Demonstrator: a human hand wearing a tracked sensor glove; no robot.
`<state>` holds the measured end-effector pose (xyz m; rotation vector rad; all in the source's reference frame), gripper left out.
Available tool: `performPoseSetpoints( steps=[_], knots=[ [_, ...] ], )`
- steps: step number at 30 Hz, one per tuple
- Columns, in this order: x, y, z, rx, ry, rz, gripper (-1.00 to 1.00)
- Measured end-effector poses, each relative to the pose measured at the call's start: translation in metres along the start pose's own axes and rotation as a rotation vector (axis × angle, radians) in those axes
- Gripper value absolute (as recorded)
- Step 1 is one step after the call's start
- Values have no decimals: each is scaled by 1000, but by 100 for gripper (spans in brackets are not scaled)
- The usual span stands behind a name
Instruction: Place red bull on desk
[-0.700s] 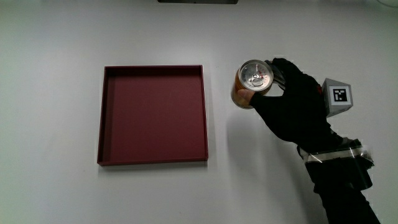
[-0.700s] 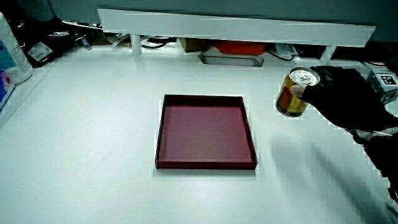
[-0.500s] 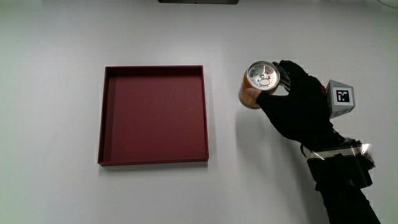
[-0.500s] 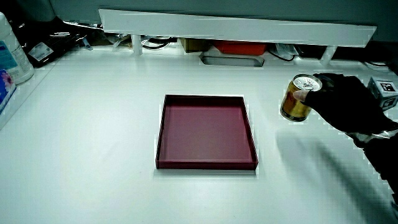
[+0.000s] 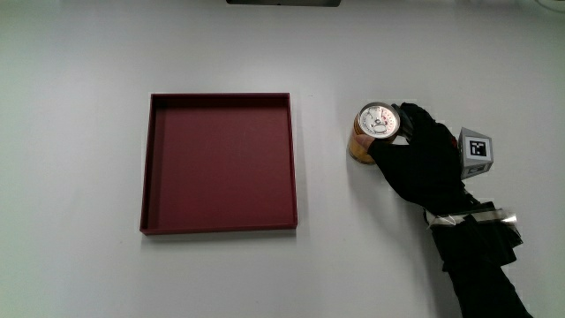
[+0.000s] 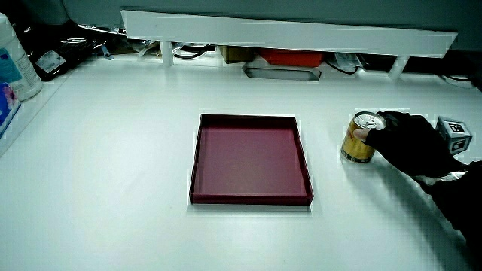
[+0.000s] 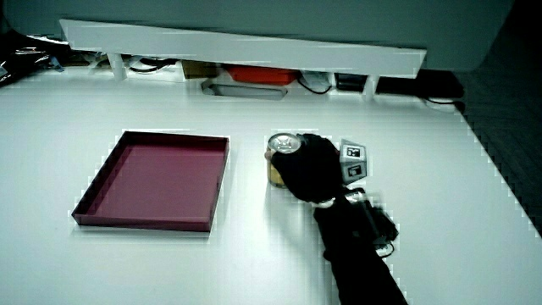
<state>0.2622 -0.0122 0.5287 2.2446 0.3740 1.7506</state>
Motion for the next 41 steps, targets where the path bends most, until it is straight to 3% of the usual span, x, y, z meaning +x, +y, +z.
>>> performPoseSetpoints(
  steps=[4, 7, 16, 24, 29, 31, 35, 37, 39, 40, 41],
  knots=[
    [11, 0, -1, 12, 0, -8, 0],
    [12, -2, -2, 9, 42, -25, 0],
    [19, -1, -3, -3, 49, -34, 0],
    [19, -2, -4, -15, 52, -59, -42],
    [20, -7, -2, -14, 79, -45, -68],
    [17, -11, 1, -44, 76, -62, -79],
    [-1, -29, 3, -87, 8, -66, -100],
    [-7, -39, 6, -105, -50, -84, -100],
    [-23, -53, 7, -119, -65, -62, -100],
    [-21, -57, 10, -129, -115, -91, -100],
    [-21, -61, 11, -148, -121, -94, -100]
  ],
)
